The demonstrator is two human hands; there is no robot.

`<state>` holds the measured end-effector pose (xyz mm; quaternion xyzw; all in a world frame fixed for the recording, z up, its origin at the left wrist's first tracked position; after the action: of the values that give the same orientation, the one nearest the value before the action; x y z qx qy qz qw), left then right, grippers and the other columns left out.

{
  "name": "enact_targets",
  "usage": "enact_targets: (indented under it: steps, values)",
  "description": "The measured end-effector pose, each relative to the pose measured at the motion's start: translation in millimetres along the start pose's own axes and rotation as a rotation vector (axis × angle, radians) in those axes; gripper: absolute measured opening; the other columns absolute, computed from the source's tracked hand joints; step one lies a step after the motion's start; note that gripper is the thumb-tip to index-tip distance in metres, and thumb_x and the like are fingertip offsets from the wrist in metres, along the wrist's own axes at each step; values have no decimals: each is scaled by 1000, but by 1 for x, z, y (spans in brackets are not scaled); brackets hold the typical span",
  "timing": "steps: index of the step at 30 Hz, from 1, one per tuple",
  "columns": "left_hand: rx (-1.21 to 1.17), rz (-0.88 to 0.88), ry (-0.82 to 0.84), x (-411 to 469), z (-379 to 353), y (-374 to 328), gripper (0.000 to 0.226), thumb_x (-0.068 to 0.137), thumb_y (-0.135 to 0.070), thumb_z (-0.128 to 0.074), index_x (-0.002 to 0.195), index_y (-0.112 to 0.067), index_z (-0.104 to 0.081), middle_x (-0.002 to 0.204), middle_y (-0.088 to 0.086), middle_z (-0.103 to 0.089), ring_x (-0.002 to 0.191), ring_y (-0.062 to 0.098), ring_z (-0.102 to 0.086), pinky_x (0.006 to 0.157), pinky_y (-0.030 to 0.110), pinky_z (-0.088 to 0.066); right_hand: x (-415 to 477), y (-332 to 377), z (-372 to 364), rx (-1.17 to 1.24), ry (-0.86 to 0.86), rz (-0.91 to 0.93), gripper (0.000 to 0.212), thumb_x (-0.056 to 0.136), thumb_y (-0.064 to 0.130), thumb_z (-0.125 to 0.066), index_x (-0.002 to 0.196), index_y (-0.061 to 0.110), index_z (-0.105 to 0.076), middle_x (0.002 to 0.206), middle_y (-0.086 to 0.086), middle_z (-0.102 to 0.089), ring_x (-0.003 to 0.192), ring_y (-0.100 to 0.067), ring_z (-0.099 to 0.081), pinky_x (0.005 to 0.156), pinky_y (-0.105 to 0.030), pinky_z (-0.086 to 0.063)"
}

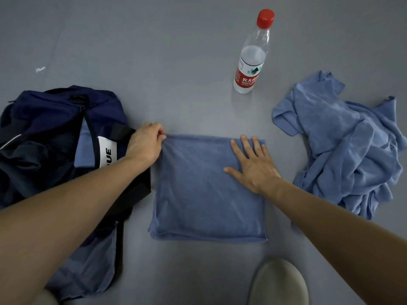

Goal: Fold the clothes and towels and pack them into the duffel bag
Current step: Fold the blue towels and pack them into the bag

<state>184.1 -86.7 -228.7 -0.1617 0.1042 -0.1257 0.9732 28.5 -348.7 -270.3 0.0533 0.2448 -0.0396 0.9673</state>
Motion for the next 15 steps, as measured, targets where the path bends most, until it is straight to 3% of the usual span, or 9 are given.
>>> enact_targets:
  steps: [5,8,11,15]
  values:
    - [37,-101,-6,-4,-4,-20,18,102,-20,-51,116,-13,-60,119,11,-59,103,32,-59,81,40,-45,8,-2,8,-4,-24,15,72,100,65,-16,158,31,10,167,-3,12,153,-29,10,123,-50,1]
    - [58,-139,97,-2,-14,-27,30,102,-23,-51,131,-16,-58,128,9,-62,114,31,-58,93,43,-47,8,-12,27,26,-205,24,55,106,38,-33,157,23,-22,161,-10,-25,146,-32,-24,116,-47,-22]
    - [13,-24,164,9,-13,-17,27,97,-27,-61,123,-19,-64,120,4,-69,111,27,-62,89,36,-48,11,-31,44,103,-305,-89,40,98,23,-50,138,18,-47,132,-11,-52,118,-35,-46,95,-45,-36]
    - [-19,-28,141,19,4,-21,17,95,-25,-64,105,-14,-72,108,8,-67,101,28,-62,81,32,-43,26,-41,64,139,-288,-143,20,94,17,-54,113,13,-61,110,-14,-61,105,-38,-51,86,-44,-38]
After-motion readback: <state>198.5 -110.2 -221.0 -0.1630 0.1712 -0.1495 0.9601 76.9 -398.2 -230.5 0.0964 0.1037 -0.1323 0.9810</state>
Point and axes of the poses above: each hand's wrist, its own x-axis towards the middle knuckle, its own z-axis out of the back of the hand, y = z × x, the point moved 7 cm from there along x, towards the middle knuckle
